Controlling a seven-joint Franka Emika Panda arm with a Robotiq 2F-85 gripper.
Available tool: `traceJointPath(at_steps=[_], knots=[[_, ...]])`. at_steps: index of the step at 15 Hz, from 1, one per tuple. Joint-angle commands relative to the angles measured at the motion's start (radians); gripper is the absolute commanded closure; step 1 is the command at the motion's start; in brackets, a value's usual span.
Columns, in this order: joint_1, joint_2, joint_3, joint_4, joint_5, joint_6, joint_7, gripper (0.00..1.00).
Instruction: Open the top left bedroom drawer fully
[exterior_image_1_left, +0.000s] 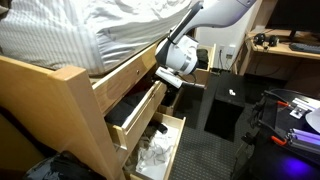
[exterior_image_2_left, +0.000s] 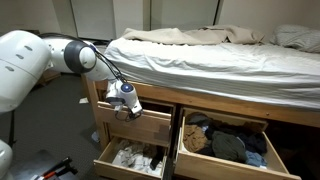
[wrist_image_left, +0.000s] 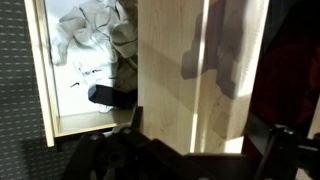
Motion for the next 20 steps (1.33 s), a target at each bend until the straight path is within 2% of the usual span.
traceJointPath(at_steps=[1,2,3,5,6,7,10,12,13,15,19,20], knots=[[-0.029,-0.003,0.033,-0.006,-0.054,0.02,0.031,0.0],[-0.029,-0.003,0.032,-0.005,-0.055,0.02,0.031,0.0],[0.019,-0.029,-0.052,-0.057,-0.072,-0.161,0.073,0.0],[0.01,-0.032,-0.07,-0.064,-0.121,-0.257,0.105,0.0],[0.021,-0.032,-0.102,-0.077,-0.158,-0.308,0.151,0.0],[-0.039,-0.039,-0.055,-0.097,-0.219,-0.325,0.172,0.0],[-0.05,-0.054,-0.091,-0.156,-0.323,-0.394,0.286,0.0],[-0.025,-0.133,-0.133,-0.283,-0.382,-0.373,0.373,0.0],[0.032,-0.173,-0.197,-0.346,-0.364,-0.382,0.393,0.0],[0.096,-0.233,-0.279,-0.45,-0.401,-0.397,0.477,0.0],[0.233,-0.363,-0.443,-0.659,-0.527,-0.537,0.625,0.0],[0.187,-0.418,-0.422,-0.705,-0.66,-0.545,0.727,0.0]])
